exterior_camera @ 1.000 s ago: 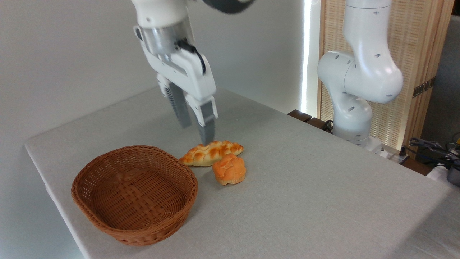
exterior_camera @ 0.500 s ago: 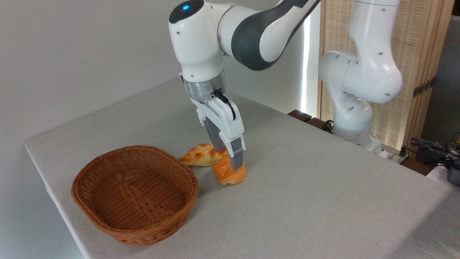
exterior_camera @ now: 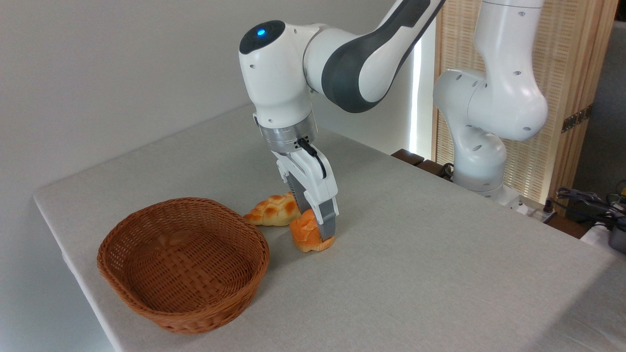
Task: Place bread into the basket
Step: 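Close the gripper on the round bun and lift it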
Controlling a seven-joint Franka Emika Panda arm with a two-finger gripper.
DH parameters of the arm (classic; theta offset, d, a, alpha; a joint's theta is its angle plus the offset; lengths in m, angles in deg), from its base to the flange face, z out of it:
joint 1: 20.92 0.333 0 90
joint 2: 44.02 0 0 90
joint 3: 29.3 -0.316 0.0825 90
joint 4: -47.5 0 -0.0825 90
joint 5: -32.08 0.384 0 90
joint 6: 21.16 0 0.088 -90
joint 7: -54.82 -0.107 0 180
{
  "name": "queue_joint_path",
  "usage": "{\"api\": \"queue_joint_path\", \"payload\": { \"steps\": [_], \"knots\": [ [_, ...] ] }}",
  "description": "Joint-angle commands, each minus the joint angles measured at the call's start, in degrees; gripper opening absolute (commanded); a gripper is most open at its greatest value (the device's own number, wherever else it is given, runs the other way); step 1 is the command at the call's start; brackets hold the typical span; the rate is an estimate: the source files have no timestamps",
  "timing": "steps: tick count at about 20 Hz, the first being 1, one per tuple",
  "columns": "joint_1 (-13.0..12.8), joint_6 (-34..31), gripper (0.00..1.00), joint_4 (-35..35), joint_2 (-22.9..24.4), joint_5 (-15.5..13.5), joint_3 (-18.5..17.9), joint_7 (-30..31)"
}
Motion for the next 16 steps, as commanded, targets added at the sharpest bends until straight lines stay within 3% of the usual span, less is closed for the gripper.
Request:
{"api": "queue_joint_path", "payload": {
  "steps": [1,2,11,16],
  "knots": [
    [-0.3,0.9,0.12,0.8,0.3,0.5,-0.3,-1.6],
    [-0.3,0.9,0.08,0.7,0.3,0.5,-0.3,-2.4],
    [-0.3,-0.4,0.08,-1.0,0.6,0.5,-0.5,-2.9],
    [-0.3,-7.9,0.06,-7.2,0.4,0.5,-1.0,-4.4]
  ]
}}
